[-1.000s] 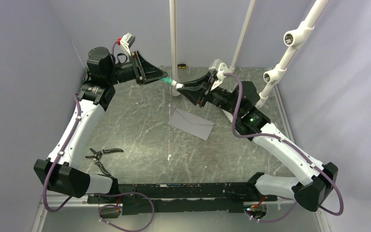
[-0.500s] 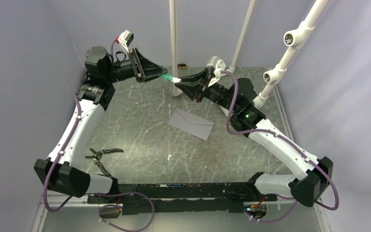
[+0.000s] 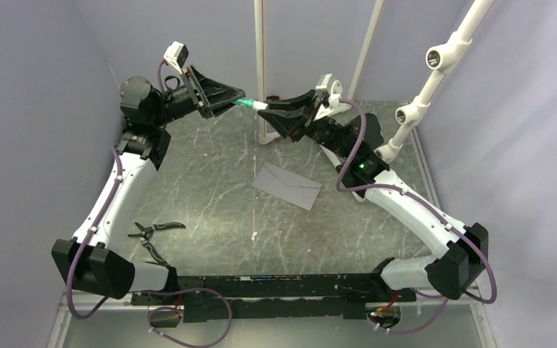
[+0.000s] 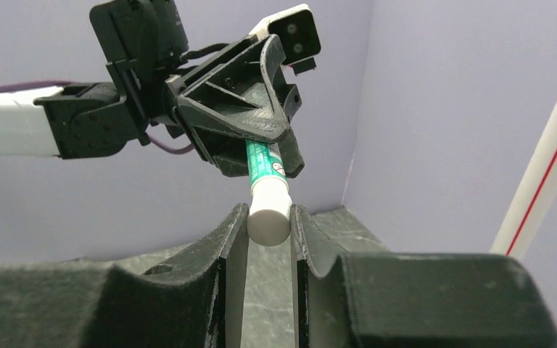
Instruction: Place the letter into the envelope and seal it
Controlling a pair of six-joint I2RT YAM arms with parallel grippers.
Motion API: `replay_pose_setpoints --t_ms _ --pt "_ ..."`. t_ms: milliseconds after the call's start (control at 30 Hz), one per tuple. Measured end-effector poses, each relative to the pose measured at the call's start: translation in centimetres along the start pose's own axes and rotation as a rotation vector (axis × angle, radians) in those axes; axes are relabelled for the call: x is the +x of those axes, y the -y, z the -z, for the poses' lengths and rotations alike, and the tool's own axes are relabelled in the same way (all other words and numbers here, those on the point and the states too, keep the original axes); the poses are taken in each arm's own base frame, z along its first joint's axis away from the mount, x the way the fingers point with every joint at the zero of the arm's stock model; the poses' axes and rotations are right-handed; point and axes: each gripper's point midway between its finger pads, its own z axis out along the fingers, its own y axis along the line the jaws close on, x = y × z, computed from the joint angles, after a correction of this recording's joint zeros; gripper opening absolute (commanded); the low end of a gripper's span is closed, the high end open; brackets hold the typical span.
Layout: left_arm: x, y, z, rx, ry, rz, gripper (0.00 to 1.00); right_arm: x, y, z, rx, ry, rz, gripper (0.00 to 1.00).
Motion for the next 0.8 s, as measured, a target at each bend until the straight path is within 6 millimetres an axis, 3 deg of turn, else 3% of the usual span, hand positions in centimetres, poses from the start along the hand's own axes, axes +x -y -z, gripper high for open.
replay_pose_setpoints --t_ms 267,800 --pt "-0.9 2.3 0.5 0.043 0.069 -0.018 0.02 -2.2 -0.3 -1.6 -0.065 0.096 -0.020 0.05" --pt "-1.3 3.6 0.7 0.076 0.093 -0.017 0.03 -3.2 -1.3 -3.0 -0.171 0.108 -0.117 0.00"
